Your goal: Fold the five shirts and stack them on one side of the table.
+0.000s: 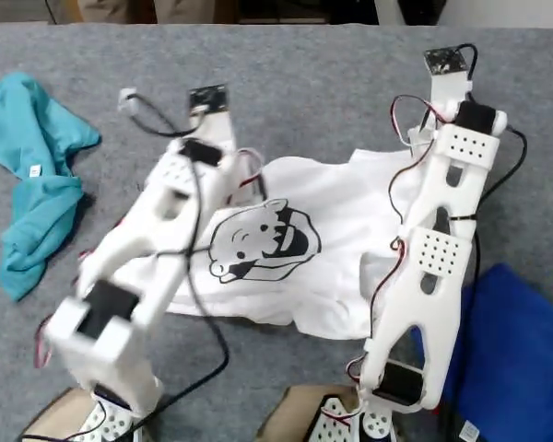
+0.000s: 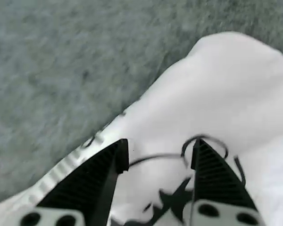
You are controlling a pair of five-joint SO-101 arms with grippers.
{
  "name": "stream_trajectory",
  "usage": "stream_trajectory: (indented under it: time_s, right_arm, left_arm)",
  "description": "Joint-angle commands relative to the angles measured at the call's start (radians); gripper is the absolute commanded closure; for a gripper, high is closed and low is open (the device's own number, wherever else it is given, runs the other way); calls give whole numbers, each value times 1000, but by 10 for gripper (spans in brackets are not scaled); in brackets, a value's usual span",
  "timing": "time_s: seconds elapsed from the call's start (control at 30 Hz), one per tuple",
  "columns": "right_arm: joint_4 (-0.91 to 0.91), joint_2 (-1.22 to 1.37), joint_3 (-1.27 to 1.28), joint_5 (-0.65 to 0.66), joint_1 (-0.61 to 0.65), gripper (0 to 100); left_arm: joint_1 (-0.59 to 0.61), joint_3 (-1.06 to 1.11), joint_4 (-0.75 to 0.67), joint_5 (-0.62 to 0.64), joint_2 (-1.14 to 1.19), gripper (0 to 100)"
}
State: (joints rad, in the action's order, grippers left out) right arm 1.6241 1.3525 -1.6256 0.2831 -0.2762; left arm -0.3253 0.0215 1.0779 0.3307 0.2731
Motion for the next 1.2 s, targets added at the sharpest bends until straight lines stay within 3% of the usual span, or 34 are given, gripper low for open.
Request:
stream_trajectory:
  time_s: [0.0, 0.13, 0.27, 0.33, 0.67, 0.83, 1.0, 1.17]
  right_arm:
    - [-21, -8, -41, -3, 8, 994]
    - [-48, -7, -41, -3, 8, 994]
    - [-49, -2, -41, -3, 12, 993]
    - [-49, -2, -41, -3, 12, 993]
    - [-46, -1, -38, -3, 13, 993]
    - [-48, -1, -31, -3, 18, 993]
    - [-46, 1, -30, 28, 33, 993]
    - [-41, 24, -41, 35, 65, 991]
  left_arm:
    - [-29, -247, 9, 9, 220, 769]
    - [-74, -393, 181, 6, 409, 803]
    - [-103, -514, 405, 8, 481, 995]
    - [-98, -522, 462, 6, 481, 961]
    - [129, -528, 511, 12, 476, 981]
    - [230, -531, 468, 100, 386, 981]
    - [216, -537, 437, 153, 309, 981]
    - [107, -552, 439, 153, 292, 981]
